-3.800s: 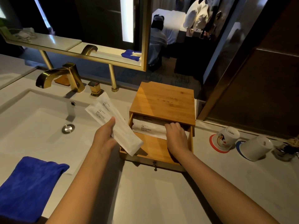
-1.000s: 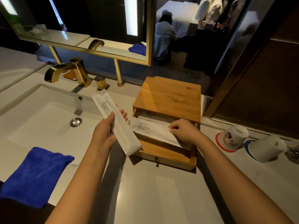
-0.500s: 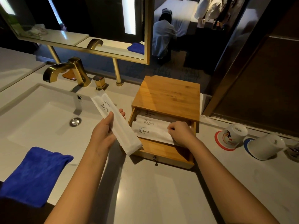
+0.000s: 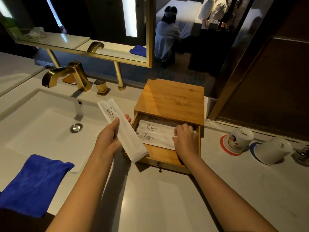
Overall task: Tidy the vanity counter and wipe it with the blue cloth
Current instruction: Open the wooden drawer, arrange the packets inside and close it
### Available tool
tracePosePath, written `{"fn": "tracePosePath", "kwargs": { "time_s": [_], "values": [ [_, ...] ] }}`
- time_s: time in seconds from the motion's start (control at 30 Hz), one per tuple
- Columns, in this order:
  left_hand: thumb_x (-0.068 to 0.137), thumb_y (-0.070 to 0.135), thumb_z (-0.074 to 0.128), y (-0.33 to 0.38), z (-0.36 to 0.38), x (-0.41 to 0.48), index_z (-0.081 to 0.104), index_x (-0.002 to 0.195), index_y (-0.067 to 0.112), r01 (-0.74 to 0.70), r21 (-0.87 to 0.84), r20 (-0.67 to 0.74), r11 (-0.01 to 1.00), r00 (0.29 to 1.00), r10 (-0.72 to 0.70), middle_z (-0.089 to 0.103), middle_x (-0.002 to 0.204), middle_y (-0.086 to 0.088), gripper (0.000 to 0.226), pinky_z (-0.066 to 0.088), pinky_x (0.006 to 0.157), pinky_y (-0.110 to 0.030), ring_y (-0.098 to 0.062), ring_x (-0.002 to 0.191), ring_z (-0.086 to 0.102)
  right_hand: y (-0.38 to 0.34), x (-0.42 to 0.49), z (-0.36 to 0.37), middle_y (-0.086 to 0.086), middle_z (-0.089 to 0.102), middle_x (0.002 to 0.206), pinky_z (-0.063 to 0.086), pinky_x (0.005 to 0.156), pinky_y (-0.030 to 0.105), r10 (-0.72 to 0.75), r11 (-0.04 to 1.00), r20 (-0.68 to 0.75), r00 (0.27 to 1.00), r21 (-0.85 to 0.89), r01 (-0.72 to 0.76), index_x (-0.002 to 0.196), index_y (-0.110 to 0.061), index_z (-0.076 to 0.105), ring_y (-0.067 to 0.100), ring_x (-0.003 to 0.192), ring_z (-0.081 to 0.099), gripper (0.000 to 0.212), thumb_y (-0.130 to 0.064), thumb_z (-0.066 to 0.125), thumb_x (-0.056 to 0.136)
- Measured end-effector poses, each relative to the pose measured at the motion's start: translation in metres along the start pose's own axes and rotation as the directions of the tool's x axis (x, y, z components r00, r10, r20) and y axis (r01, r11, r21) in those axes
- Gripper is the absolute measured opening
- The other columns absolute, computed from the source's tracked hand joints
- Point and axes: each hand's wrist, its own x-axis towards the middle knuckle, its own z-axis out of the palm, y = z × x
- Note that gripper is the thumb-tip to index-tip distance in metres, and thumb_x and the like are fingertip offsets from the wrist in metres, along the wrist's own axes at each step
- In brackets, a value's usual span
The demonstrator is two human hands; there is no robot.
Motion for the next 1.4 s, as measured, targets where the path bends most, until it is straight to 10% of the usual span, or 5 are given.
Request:
{"fn": "tracePosePath", "kwargs": {
  "time_s": [0.53,0.97,1.13,1.23,1.4],
  "values": [
    [0.083,0.014,0.065,-0.027,0.033,-0.004,0.06,0.097,0.02,0.039,0.103,-0.058,0.994,0.998,-0.033,0.073,0.084,-0.011,0.016,0.057,0.073,-0.054,-0.028,0.09,0.068,-0.002,0.006,-0.003,0.004,0.051,0.112,0.044,0.083,0.03,0.04,0.95,0.366,0.93,0.275,-0.149,0.096,-0.016,0.054,0.02,0.104,0.048,0.017,-0.029,0.06,0.087],
    [0.089,0.011,0.055,-0.034,0.067,-0.02,0.055,0.106,0.016,-0.04,0.186,0.052,0.982,0.998,0.031,0.061,0.104,-0.007,0.018,0.052,0.088,-0.041,-0.022,0.101,0.058,-0.047,0.009,-0.055,-0.001,0.063,0.101,0.053,0.077,0.031,-0.088,0.621,0.55,0.831,0.682,-0.386,0.111,-0.019,0.06,0.015,0.095,0.061,0.024,-0.026,0.06,0.088],
    [0.088,0.02,0.058,-0.022,0.053,-0.013,0.065,0.1,0.015,-0.247,0.536,0.137,0.808,0.969,0.205,0.069,0.105,-0.005,0.015,0.056,0.076,-0.029,-0.019,0.098,0.066,-0.042,0.023,-0.059,-0.005,0.065,0.093,0.053,0.074,0.031,0.014,0.659,0.451,0.892,0.667,-0.347,0.105,-0.016,0.067,0.013,0.087,0.061,0.019,-0.017,0.061,0.087],
    [0.09,0.026,0.055,-0.016,0.029,0.001,0.057,0.123,0.017,-0.362,0.824,0.159,0.437,0.886,0.435,0.062,0.122,-0.004,0.034,0.05,0.086,-0.027,-0.016,0.106,0.06,-0.025,0.031,-0.063,-0.007,0.064,0.088,0.049,0.065,0.025,0.089,0.734,0.418,0.904,0.586,-0.344,0.103,-0.017,0.068,0.01,0.082,0.06,0.017,-0.017,0.061,0.087],
    [0.093,0.022,0.047,-0.023,0.002,0.009,0.056,0.125,0.021,-0.183,0.934,0.113,0.307,0.966,0.233,0.066,0.105,0.004,0.033,0.047,0.068,-0.025,-0.008,0.082,0.056,0.003,0.034,-0.072,-0.013,0.059,0.083,0.04,0.055,0.017,0.064,0.807,0.574,0.816,0.452,-0.381,0.1,-0.022,0.067,0.003,0.076,0.055,0.016,-0.021,0.064,0.085]
  ]
}}
